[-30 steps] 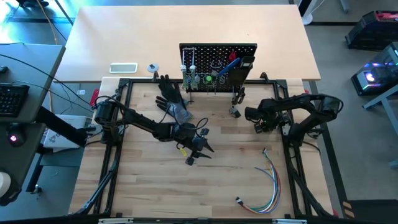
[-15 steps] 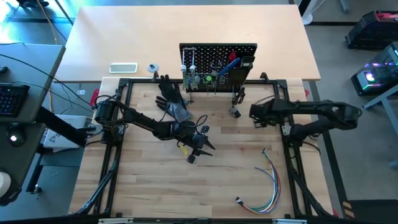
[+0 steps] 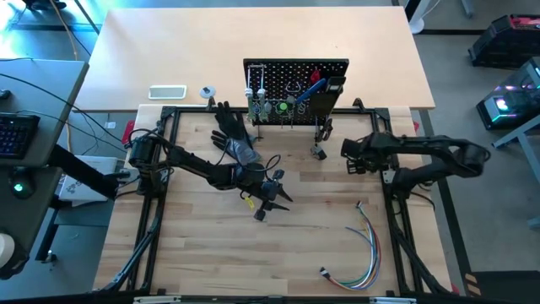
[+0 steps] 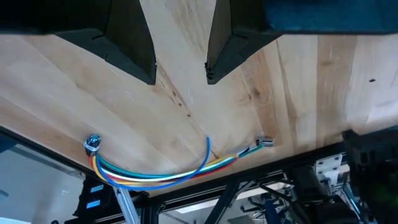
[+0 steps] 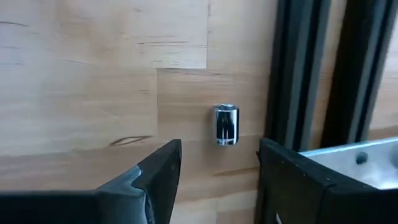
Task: Hang tools onto peg board
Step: Put the silver socket into the black bin on the pegboard
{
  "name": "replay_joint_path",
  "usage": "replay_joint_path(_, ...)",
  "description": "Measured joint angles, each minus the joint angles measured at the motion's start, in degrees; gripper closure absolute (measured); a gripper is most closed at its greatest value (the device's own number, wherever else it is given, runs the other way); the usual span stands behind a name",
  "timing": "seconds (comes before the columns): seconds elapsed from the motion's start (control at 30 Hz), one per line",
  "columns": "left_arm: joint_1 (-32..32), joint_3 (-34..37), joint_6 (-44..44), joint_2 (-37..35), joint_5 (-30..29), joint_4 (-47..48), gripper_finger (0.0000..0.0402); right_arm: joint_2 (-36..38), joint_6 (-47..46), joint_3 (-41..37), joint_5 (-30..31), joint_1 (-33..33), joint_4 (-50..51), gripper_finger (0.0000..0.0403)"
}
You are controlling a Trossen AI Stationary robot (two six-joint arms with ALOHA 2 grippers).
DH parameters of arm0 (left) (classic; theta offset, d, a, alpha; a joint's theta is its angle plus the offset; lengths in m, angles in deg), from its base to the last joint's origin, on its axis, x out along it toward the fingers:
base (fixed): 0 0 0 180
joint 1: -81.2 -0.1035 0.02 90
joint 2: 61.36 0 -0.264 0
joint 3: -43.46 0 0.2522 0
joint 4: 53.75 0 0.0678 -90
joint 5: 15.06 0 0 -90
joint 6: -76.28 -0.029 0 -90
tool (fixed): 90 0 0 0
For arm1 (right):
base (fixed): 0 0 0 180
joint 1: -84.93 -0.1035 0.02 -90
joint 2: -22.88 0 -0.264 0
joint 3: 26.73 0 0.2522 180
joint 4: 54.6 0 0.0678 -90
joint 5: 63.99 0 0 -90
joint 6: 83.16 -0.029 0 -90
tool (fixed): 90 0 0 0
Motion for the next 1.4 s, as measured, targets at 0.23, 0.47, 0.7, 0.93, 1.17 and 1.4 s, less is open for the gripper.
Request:
replay_joint_path(0.23, 0.0, 0.0, 0.5, 0.0, 0.0, 0.1, 0.0266, -1.4, 1.9, -3.4, -0.7, 2.1, -5.1, 0.0192)
replay_joint_path(0.47, 0.0, 0.0, 0.5, 0.0, 0.0, 0.2, 0.0266, -1.0, 4.9, -7.5, -2.7, 3.5, -12.2, 0.02)
replay_joint_path(0.7, 0.0, 0.0, 0.4, 0.0, 0.0, 0.2, 0.0266, -0.6, 5.8, -7.7, -2.2, 3.7, -12.5, 0.0231)
replay_joint_path(0.93, 0.0, 0.0, 0.4, 0.0, 0.0, 0.2, 0.0266, -0.7, 6.4, -6.7, -4.3, 3.1, -11.2, 0.0247)
replay_joint_path(1.17, 0.0, 0.0, 0.4, 0.0, 0.0, 0.6, 0.0266, -0.8, 6.8, -3.2, -6.6, 1.4, -6.5, 0.0247)
replay_joint_path(1.4, 0.0, 0.0, -0.1, 0.0, 0.0, 0.7, 0.0266, -0.8, 6.6, -2.2, -2.7, 0.2, -3.1, 0.0247)
